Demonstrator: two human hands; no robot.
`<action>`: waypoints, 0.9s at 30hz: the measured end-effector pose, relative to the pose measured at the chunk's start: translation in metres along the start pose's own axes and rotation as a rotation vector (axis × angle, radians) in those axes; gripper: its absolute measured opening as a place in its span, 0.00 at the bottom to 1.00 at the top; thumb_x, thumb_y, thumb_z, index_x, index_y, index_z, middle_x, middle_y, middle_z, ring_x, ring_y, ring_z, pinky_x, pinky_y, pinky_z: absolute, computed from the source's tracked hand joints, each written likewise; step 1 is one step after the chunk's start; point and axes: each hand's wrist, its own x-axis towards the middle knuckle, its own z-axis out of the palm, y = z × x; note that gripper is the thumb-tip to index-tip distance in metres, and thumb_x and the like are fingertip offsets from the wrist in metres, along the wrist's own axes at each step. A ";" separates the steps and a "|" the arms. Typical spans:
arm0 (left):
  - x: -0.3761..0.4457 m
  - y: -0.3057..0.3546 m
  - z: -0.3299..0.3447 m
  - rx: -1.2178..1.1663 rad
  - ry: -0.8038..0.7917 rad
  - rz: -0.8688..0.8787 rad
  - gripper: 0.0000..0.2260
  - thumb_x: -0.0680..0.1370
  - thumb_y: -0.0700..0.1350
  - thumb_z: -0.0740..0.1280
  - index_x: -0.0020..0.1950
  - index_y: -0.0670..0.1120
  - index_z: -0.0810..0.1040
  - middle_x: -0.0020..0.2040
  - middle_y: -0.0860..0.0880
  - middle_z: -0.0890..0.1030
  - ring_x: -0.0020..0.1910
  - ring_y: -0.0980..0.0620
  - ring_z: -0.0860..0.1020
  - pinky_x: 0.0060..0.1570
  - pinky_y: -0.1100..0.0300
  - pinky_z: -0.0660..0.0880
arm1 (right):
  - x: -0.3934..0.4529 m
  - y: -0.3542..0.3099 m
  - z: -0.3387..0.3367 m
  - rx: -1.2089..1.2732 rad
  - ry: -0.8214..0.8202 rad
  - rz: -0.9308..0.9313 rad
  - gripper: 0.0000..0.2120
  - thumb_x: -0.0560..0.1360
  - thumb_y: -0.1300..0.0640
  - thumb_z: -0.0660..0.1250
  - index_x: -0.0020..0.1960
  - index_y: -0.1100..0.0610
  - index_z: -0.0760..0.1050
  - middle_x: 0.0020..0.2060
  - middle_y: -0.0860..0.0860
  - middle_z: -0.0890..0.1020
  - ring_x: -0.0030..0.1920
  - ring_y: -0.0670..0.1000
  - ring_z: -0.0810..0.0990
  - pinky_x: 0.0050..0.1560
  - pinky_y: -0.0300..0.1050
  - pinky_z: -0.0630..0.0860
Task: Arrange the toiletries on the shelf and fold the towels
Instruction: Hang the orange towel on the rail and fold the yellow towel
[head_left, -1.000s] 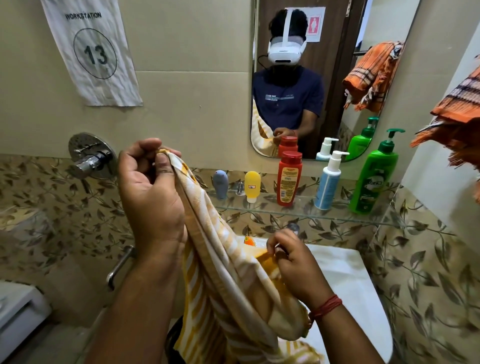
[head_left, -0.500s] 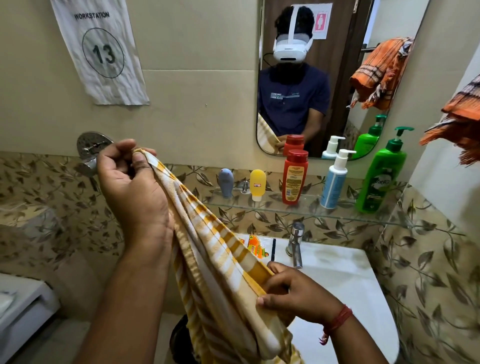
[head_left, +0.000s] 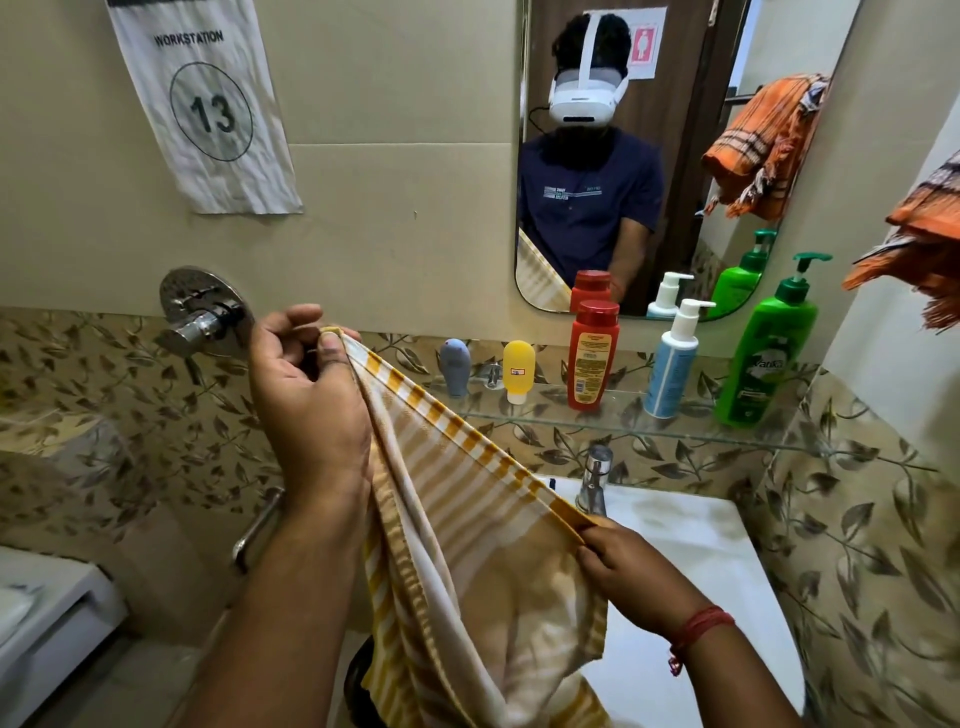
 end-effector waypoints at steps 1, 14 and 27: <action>-0.001 -0.001 0.000 0.025 -0.015 0.020 0.13 0.80 0.34 0.64 0.54 0.53 0.74 0.49 0.54 0.80 0.49 0.60 0.80 0.53 0.65 0.75 | 0.000 0.004 0.001 0.009 0.015 0.007 0.12 0.82 0.55 0.58 0.48 0.57 0.78 0.49 0.50 0.76 0.47 0.46 0.77 0.50 0.43 0.75; 0.024 -0.007 -0.018 0.015 0.127 -0.012 0.10 0.78 0.37 0.63 0.55 0.51 0.75 0.53 0.45 0.82 0.54 0.50 0.83 0.59 0.55 0.79 | -0.019 -0.002 -0.012 0.701 0.300 0.014 0.17 0.75 0.43 0.63 0.40 0.56 0.76 0.35 0.48 0.74 0.39 0.48 0.73 0.43 0.48 0.69; -0.049 0.006 0.012 0.059 -1.116 -0.153 0.17 0.75 0.60 0.70 0.56 0.52 0.73 0.53 0.52 0.81 0.54 0.55 0.81 0.55 0.57 0.79 | -0.010 -0.120 -0.070 0.371 0.300 -0.316 0.12 0.79 0.49 0.58 0.51 0.50 0.79 0.44 0.41 0.81 0.47 0.42 0.78 0.46 0.40 0.74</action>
